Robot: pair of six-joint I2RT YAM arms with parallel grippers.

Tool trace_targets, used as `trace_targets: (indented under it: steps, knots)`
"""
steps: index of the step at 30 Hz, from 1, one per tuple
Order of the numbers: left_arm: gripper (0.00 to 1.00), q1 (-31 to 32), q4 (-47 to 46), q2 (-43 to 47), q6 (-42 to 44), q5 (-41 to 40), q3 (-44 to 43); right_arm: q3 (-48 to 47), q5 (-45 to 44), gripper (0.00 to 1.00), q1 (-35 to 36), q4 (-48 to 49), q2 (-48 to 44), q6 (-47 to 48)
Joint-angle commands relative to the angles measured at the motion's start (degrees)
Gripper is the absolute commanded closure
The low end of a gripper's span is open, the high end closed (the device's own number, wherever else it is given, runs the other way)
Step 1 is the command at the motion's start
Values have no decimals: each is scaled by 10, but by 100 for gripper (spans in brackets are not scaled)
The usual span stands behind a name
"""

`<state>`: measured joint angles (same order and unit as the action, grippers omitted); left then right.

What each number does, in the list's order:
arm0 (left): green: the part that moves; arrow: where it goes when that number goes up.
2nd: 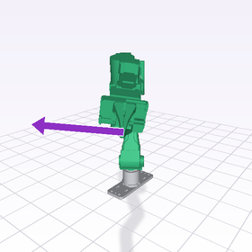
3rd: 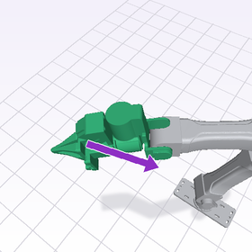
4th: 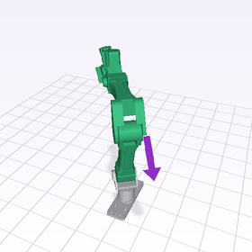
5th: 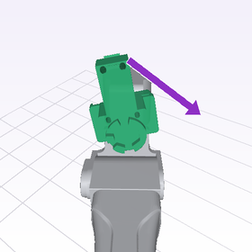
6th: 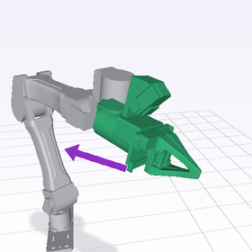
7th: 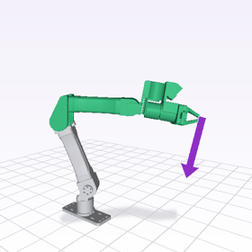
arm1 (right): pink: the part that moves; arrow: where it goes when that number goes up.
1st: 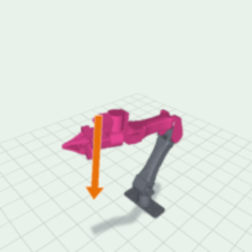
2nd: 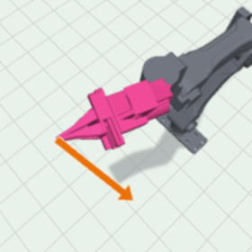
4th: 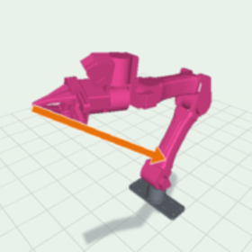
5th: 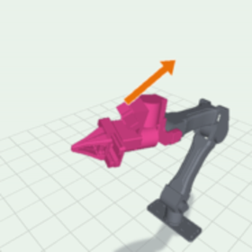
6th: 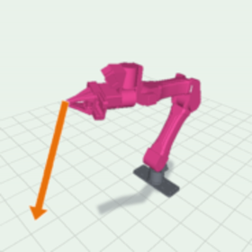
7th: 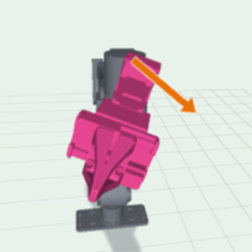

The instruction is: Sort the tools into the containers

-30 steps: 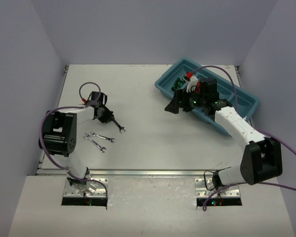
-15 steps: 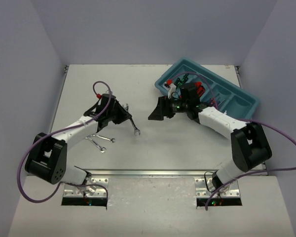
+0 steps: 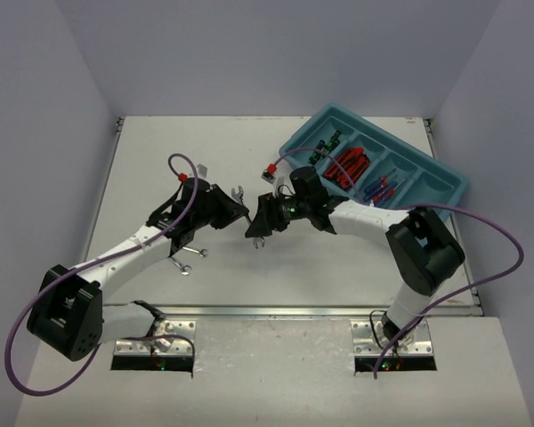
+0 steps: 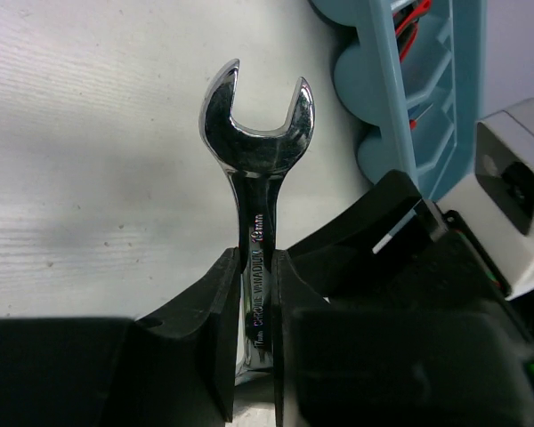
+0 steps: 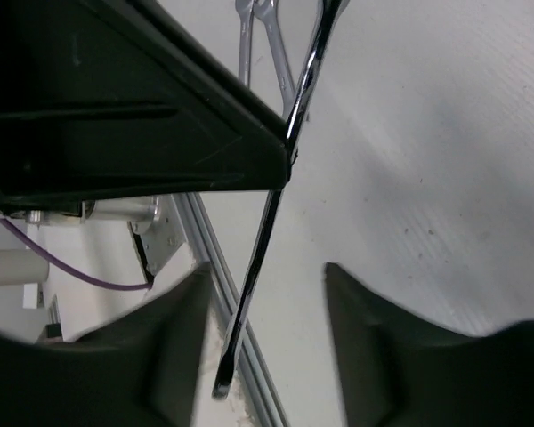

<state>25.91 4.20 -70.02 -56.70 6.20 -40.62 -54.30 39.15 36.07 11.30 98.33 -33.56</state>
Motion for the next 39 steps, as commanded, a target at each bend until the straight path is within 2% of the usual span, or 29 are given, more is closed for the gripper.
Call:
trace_targets:
  steps: [1, 4, 5, 6, 8, 9, 11, 12, 13, 14, 15, 16, 17, 20, 22, 26, 29, 37, 39]
  knots:
    - [100, 10, -78, 26, -24, 19, 2, -26, 7, 61, 11, 40, 15, -7]
    - [99, 13, -83, 27, -20, 18, 2, -20, 3, 97, 14, 49, 11, -12]
    - [94, 13, -84, 27, -11, 18, -1, -17, -18, 99, 14, 39, 2, -9]
    - [80, 13, -82, 28, -2, 17, -6, -16, -39, 100, 13, 26, -6, -6]
    - [16, 12, -44, 31, 18, -10, -22, -17, -82, 100, 9, -14, -26, -1]
    - [0, 12, -15, 33, 29, -29, -35, -17, -101, 100, 7, -32, -35, 1]
    - [0, 12, 82, 50, 73, -97, -93, -1, -151, 100, -15, -91, -79, -3]
    - [0, 12, 122, 58, 76, -105, -98, 1, -177, 100, -27, -98, -85, -3]
    - [0, 12, 177, 71, 98, -151, -130, 12, -216, 100, -51, -142, -127, -7]
    - [0, 12, 200, 93, 114, -190, -151, 20, -233, 100, -66, -183, -165, -9]
    - [0, 12, 204, 95, 115, -192, -152, 20, -252, 100, -88, -185, -168, -9]
    - [0, 12, 276, 135, 140, -223, -171, 30, -269, 100, -141, -227, -213, -14]
    - [0, 12, 305, 154, 152, -241, -180, 38, -274, 100, -184, -248, -244, -13]
    - [0, 12, 361, 207, 181, -278, -182, 45, -339, 100, -282, -316, -320, 8]
    - [0, 12, 396, 236, 189, -293, -175, 34, -390, 100, -356, -345, -322, 17]
    - [0, 12, 418, 259, 213, -312, -150, 7, -535, 100, -424, -387, -298, 31]
    - [0, 12, 418, 256, 217, -309, -137, 3, -594, 100, -441, -387, -281, 31]
    - [0, 12, 385, 228, 192, -256, -86, -12, -579, 99, -483, -361, -178, 24]
    - [0, 12, 373, 226, 187, -248, -72, -21, -582, 85, -485, -361, -155, 24]
